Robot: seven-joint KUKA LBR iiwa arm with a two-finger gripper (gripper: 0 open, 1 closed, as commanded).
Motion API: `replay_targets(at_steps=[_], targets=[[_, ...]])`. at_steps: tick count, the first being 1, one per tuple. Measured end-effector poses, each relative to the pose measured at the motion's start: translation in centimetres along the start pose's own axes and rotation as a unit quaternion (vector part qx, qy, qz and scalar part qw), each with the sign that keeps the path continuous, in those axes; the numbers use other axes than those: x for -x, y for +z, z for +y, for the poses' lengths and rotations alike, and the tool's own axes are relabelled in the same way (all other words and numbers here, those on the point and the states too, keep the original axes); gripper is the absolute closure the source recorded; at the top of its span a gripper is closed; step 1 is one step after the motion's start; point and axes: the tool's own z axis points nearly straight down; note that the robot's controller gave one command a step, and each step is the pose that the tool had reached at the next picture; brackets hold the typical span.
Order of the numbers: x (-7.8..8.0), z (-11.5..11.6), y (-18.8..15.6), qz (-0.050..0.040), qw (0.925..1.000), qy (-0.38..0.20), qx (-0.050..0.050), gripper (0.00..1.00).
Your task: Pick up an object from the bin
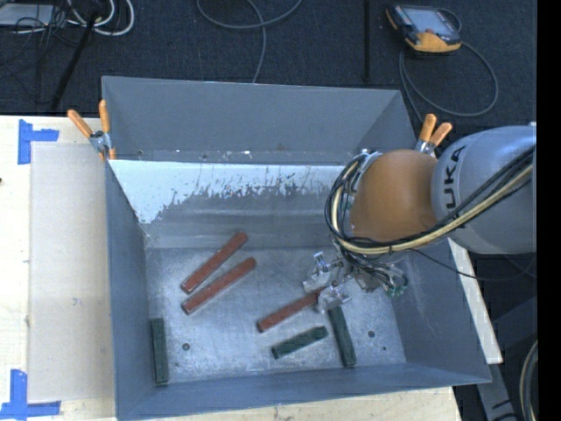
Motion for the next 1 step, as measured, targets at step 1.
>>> replay_targets(at_steps=[1], targets=[[0.00,0.00,0.00,0.0000,1.0000,0.000,0.000,1.00]])
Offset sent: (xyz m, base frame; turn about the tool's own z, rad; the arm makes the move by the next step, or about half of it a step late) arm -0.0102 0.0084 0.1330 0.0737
